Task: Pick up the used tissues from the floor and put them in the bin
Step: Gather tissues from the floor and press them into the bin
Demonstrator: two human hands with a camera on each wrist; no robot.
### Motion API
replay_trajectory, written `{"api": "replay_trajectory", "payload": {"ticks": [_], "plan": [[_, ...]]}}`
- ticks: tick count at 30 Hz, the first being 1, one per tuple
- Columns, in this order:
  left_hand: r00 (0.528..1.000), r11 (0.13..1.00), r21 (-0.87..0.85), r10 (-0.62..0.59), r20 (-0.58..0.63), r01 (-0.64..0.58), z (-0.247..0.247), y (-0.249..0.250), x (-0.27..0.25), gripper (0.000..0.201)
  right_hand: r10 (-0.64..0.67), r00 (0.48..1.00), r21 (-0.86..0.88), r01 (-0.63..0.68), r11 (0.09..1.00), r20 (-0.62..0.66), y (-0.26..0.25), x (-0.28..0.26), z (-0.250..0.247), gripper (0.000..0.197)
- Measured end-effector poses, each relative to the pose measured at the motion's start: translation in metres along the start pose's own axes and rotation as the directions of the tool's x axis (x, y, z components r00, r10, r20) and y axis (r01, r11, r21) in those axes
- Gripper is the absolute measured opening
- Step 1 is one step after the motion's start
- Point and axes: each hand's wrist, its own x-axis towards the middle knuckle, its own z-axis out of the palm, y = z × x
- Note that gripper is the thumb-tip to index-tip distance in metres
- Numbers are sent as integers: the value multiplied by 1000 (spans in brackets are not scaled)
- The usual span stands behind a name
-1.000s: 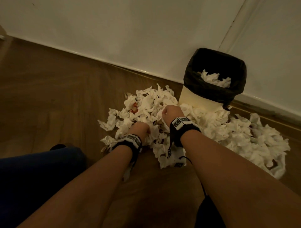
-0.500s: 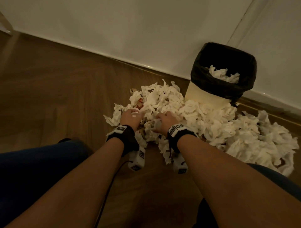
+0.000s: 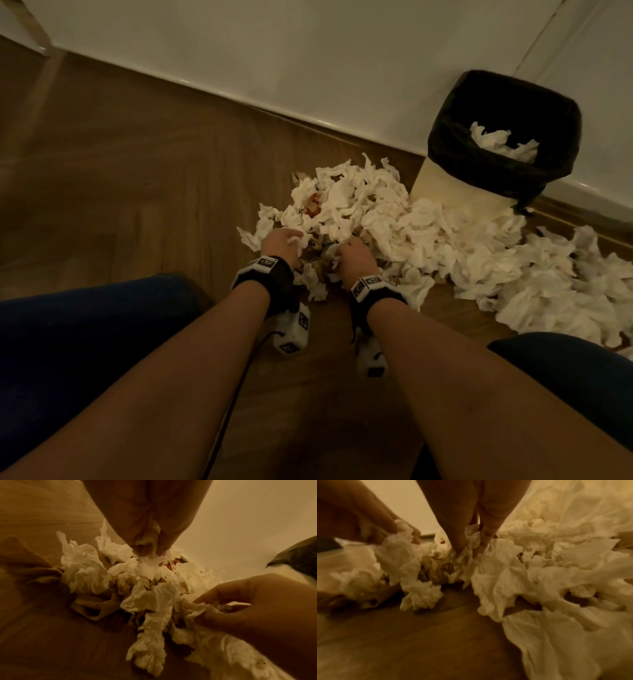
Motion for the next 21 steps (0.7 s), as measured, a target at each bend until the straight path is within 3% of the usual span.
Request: {"api": "replay_trajectory", "payload": {"ticks": [4,7,9,10,12,14,15,17,21], "plan": [[999,997,-77,-21,-32,19,-3,2,-4,32,49,998,81,-52,995,39,3,2,-18,29],[998,986,-162,-55,-39,48,-3,7,-9,34,179,981,414,-135,900,-71,7,-7,-31,29],[996,971,-233,-76,-52,62,-6,15,-14,37,252,966,660,-156,735,-52,7,-14,-43,27],[995,965,-256,-76,-66,57,-7,19,-17,39,278,961,776,-178,605,4,7,-17,-51,27],[994,962,-270,-59,-89,33,-11,29,-22,41,330,927,938,-261,226,179,9,-22,-71,26],[994,953,-303,-55,-93,25,-14,39,-26,44,323,892,947,-273,-171,316,16,-31,-90,18],[994,947,-322,-47,-98,13,-15,44,-29,44,322,886,927,-248,-282,335,21,-36,-98,20],[991,930,-367,-29,-131,-22,-16,56,-34,38,303,899,907,-192,-375,316,28,-47,-114,21],[992,886,-456,29,-122,-82,-19,82,-47,26,326,908,914,-129,-384,265,32,-66,-144,9]]}}
